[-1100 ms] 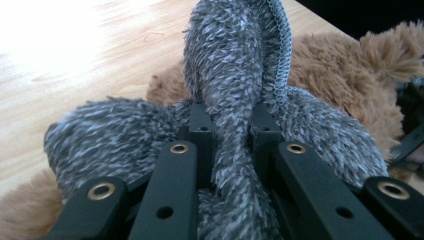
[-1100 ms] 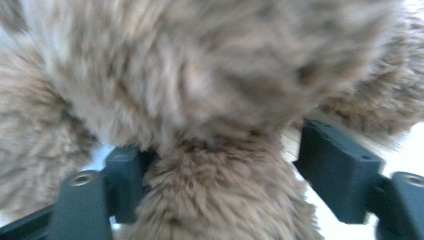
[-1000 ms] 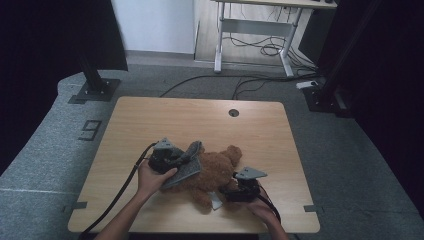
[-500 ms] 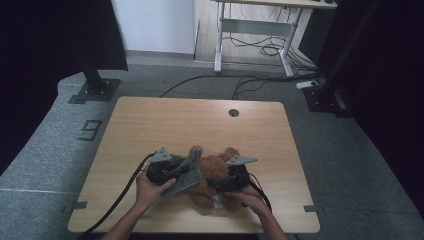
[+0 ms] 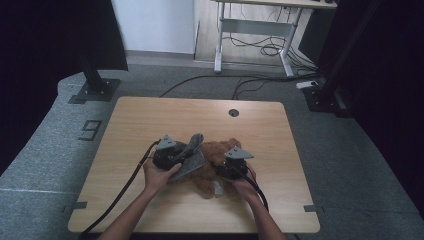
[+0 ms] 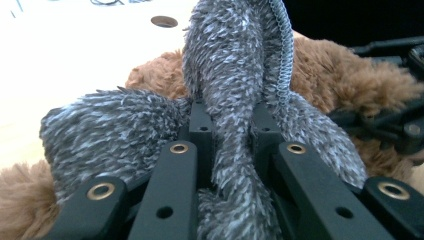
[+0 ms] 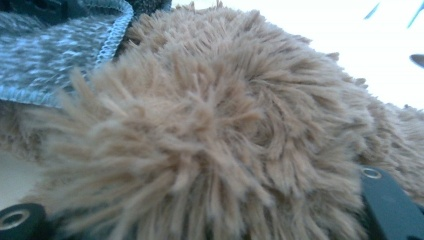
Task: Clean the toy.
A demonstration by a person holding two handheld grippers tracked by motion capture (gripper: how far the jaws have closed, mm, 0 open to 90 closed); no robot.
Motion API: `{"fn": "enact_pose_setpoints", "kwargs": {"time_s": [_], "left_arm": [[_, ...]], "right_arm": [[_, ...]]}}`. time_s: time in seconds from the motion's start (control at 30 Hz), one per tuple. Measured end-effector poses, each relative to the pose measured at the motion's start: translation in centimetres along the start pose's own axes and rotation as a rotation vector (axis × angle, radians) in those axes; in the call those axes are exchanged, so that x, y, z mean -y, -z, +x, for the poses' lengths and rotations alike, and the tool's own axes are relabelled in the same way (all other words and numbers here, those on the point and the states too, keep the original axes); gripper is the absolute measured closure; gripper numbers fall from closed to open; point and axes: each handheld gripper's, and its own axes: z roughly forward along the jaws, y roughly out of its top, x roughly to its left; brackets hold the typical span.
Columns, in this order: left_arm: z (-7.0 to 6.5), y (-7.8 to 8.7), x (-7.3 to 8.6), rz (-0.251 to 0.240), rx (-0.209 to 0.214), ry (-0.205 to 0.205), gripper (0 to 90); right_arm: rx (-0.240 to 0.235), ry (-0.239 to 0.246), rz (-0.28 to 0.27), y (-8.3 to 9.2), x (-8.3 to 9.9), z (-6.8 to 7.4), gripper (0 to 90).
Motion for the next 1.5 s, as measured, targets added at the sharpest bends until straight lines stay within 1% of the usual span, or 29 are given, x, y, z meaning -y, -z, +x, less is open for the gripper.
{"fn": "enact_pose_setpoints", "kwargs": {"time_s": [0.07, 0.1, 0.13, 0.2, 0.23, 0.27, 0.33, 0.37, 0.4, 0.43, 0.47, 0.53, 0.57, 0.6, 0.63, 0.73, 0.8, 0.87, 0.93, 0.97, 1.07, 1.13, 1.27, 1.33, 1.4, 1.47, 1.5], "left_arm": [[0.2, 0.0, -0.4, 0.007, 0.017, 0.026, 77.5], [0.3, 0.2, -0.5, 0.011, 0.028, 0.033, 77.5], [0.2, 0.5, -0.7, 0.017, 0.033, 0.029, 77.5], [-0.1, 1.2, -1.3, 0.012, 0.041, 0.032, 77.3], [-0.1, 1.6, -1.6, -0.004, 0.047, 0.043, 77.1], [-0.1, 2.1, -2.1, -0.019, 0.049, 0.049, 76.9], [0.0, 2.5, -2.8, -0.026, 0.034, 0.047, 76.7], [0.1, 2.6, -3.1, -0.023, 0.032, 0.054, 76.5], [0.2, 2.4, -3.4, -0.009, 0.028, 0.057, 76.4], [0.3, 2.2, -3.4, 0.006, 0.028, 0.06, 76.3], [0.3, 1.8, -3.4, 0.036, 0.03, 0.06, 76.2], [0.2, 0.7, -2.8, 0.1, 0.036, 0.058, 76.0], [0.0, 0.3, -2.3, 0.115, 0.033, 0.049, 76.0], [-0.2, 0.2, -1.8, 0.109, 0.028, 0.04, 76.4], [-0.5, 0.2, -1.3, 0.093, 0.028, 0.035, 76.9], [-1.1, 0.7, -0.2, 0.069, 0.032, 0.02, 77.7], [-1.4, 1.1, 0.5, 0.052, 0.037, 0.016, 78.0], [-1.4, 1.5, 1.0, 0.034, 0.041, 0.015, 78.2], [-1.6, 1.8, 1.5, 0.019, 0.045, 0.013, 78.4], [-1.7, 1.9, 1.7, 0.012, 0.047, 0.01, 78.4], [-2.1, 2.3, 2.2, -0.008, 0.043, -0.005, 78.5], [-2.3, 2.5, 2.6, -0.02, 0.041, -0.007, 78.5], [-2.4, 2.7, 2.9, -0.032, 0.046, -0.008, 78.6], [-2.4, 2.8, 3.1, -0.038, 0.049, -0.008, 78.6], [-2.5, 2.9, 3.2, -0.045, 0.05, -0.006, 78.6], [-2.6, 2.9, 3.3, -0.046, 0.05, -0.013, 78.6], [-2.6, 3.0, 3.4, -0.046, 0.048, -0.014, 78.6]], "right_arm": [[0.002, -0.002, -0.022, -0.2, 0.0, -0.4, 42.8], [-0.007, -0.005, -0.026, -0.2, 0.1, -0.5, 42.7], [-0.013, -0.002, -0.03, 0.0, 0.2, -0.5, 42.7], [-0.022, 0.035, -0.046, 0.5, 0.4, -0.1, 42.8], [-0.022, 0.047, -0.057, 0.7, 0.6, 0.1, 42.8], [-0.023, 0.053, -0.06, 1.0, 0.9, 0.4, 42.8], [-0.027, 0.067, -0.078, 1.6, 1.5, 0.8, 42.5], [-0.028, 0.071, -0.086, 1.9, 1.9, 1.1, 42.4], [-0.026, 0.08, -0.091, 2.2, 2.2, 1.3, 42.3], [-0.026, 0.101, -0.1, 2.6, 2.5, 1.6, 42.1], [-0.025, 0.112, -0.105, 2.8, 2.7, 1.8, 41.9], [-0.021, 0.129, -0.113, 3.2, 3.2, 2.2, 41.0], [-0.021, 0.14, -0.117, 3.4, 3.4, 2.3, 40.1], [-0.029, 0.138, -0.113, 3.5, 3.5, 2.3, 38.2], [-0.036, 0.128, -0.109, 3.7, 3.5, 2.3, 35.2], [-0.078, 0.089, -0.082, 4.2, 3.4, 2.0, 25.0], [-0.111, 0.045, -0.066, 4.6, 3.4, 1.7, 20.1], [-0.144, 0.001, -0.057, 5.1, 3.3, 1.3, 17.6], [-0.173, -0.044, -0.068, 5.6, 3.1, 0.9, 16.6], [-0.179, -0.059, -0.073, 5.9, 3.0, 0.7, 16.1], [-0.215, -0.103, -0.062, 6.1, 2.6, 0.0, 13.4], [-0.231, -0.118, -0.058, 6.1, 2.5, -0.2, 13.0], [-0.258, -0.128, -0.061, 6.0, 2.2, -0.4, 13.5], [-0.274, -0.125, -0.061, 6.3, 1.9, -0.5, 13.5], [-0.285, -0.133, -0.07, 6.8, 1.6, -0.7, 13.5], [-0.273, -0.138, -0.065, 6.9, 1.4, -0.8, 13.2], [-0.268, -0.143, -0.053, 6.8, 1.3, -0.8, 12.8]]}}
